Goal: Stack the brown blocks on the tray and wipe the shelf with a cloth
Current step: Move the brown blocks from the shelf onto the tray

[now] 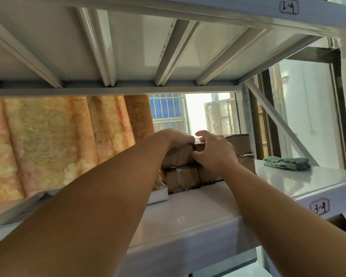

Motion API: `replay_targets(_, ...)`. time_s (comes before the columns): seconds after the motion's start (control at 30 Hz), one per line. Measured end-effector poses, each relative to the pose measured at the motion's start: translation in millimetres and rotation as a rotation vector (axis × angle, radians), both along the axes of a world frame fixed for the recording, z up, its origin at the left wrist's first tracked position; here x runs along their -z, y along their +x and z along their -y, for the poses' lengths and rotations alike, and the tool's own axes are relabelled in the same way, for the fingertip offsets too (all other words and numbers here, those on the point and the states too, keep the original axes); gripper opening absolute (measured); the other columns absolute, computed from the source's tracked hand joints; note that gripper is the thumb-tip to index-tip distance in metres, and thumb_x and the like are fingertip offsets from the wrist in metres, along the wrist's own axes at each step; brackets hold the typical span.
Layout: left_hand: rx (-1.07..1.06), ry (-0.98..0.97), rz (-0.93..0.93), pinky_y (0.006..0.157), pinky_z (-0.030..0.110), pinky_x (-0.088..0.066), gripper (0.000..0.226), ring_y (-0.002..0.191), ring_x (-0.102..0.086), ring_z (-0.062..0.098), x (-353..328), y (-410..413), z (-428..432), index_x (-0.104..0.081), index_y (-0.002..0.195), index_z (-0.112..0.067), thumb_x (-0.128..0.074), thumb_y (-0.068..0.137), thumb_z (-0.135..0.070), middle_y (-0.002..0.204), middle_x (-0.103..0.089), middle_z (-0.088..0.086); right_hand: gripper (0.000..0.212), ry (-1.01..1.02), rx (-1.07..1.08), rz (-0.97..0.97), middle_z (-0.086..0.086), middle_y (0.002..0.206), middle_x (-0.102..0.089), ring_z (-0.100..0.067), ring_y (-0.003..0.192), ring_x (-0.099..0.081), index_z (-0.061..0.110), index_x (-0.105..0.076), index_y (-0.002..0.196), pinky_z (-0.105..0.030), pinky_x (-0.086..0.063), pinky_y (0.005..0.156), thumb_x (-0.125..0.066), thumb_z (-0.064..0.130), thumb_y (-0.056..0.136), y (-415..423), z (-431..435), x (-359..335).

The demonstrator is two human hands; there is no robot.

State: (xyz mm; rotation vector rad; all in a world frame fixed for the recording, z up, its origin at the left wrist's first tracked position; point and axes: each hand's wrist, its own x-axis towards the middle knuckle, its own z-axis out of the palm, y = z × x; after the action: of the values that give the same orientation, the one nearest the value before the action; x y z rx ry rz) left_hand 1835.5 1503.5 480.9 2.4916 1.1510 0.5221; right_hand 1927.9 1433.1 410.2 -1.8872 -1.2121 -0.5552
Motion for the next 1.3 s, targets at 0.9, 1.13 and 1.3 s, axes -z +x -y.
replay_targets(0.9,-0.121,0.250,0.174,0.081,0.037,-0.047,0.043,0.096,-0.056,0.027,26,-144,-50,-0.058,0.112,-0.016,-0.049,0.086,-0.049,0.113,-0.061,0.011,0.065,-0.075,0.311,0.276,0.000,0.138,-0.038,-0.036,0.128,-0.027,0.019,-0.048,0.128,-0.036,-0.048,0.077,-0.067,0.048,0.074,-18,-1,-3)
replay_targets(1.13,-0.230,0.223,0.186,0.085,0.038,-0.046,0.051,0.100,-0.055,0.029,32,-211,-64,-0.060,0.114,-0.019,-0.048,0.081,-0.056,0.112,-0.059,0.009,0.065,0.099,0.218,0.524,-0.004,0.143,-0.038,-0.041,0.123,-0.034,0.020,-0.050,0.127,-0.040,-0.049,0.080,-0.068,0.047,0.070,-69,-10,-20)
replay_targets(1.3,-0.271,0.135,0.218,0.076,0.034,-0.043,0.046,0.094,-0.057,0.030,38,-243,-73,-0.065,0.105,-0.013,-0.050,0.086,-0.052,0.105,-0.063,0.013,0.060,0.051,-0.047,0.160,-0.005,0.137,-0.033,-0.033,0.124,-0.029,0.027,-0.055,0.121,-0.041,-0.045,0.092,-0.065,0.055,0.068,-136,-32,-31)
